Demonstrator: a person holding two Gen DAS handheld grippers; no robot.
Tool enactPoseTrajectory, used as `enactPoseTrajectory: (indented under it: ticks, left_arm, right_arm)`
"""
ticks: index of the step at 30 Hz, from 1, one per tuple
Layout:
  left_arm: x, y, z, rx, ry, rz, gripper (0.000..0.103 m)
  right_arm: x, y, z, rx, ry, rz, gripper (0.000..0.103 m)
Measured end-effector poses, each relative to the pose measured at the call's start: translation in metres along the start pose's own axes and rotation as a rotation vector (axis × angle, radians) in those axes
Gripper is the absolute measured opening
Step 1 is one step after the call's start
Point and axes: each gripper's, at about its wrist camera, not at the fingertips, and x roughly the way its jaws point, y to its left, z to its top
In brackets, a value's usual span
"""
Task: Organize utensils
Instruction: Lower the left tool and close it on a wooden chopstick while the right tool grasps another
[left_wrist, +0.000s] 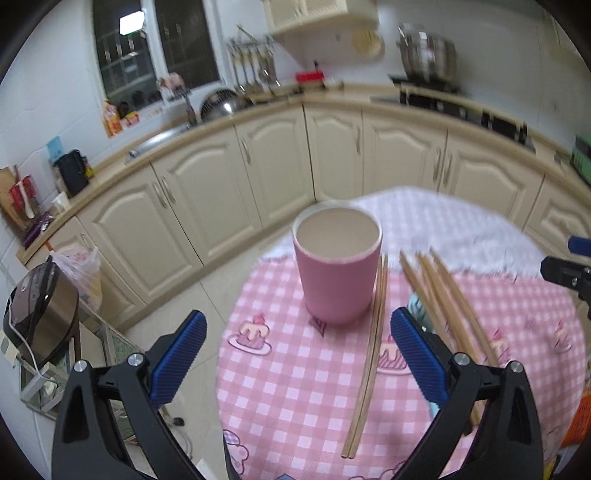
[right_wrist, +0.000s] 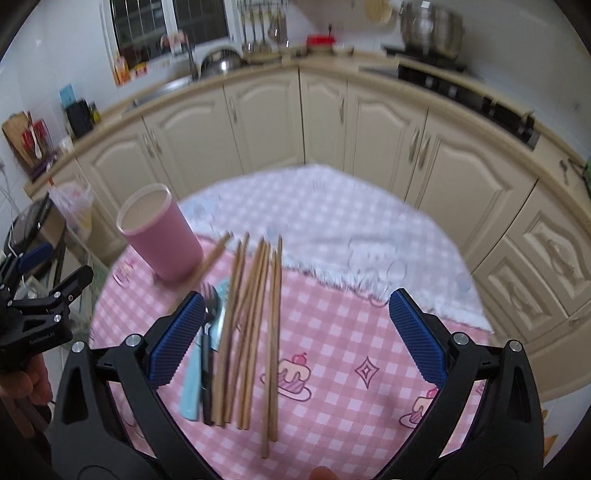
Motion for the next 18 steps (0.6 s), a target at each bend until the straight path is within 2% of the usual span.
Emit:
enactPoseTrajectory:
  ticks: [9,18]
  left_arm:
    - [0.069,-0.013,-0.018,0.098,0.161,-0.017,0.098]
    - [0.100,-0.025,-0.023,0.163,0.241,-0.056,0.098]
  right_arm:
    - [0.053,-0.016,-0.011,-0.012,0.156,-0.015,0.098]
    - [0.079,-0.018,-0.017,-0.031,0.227,-0.018,0.098]
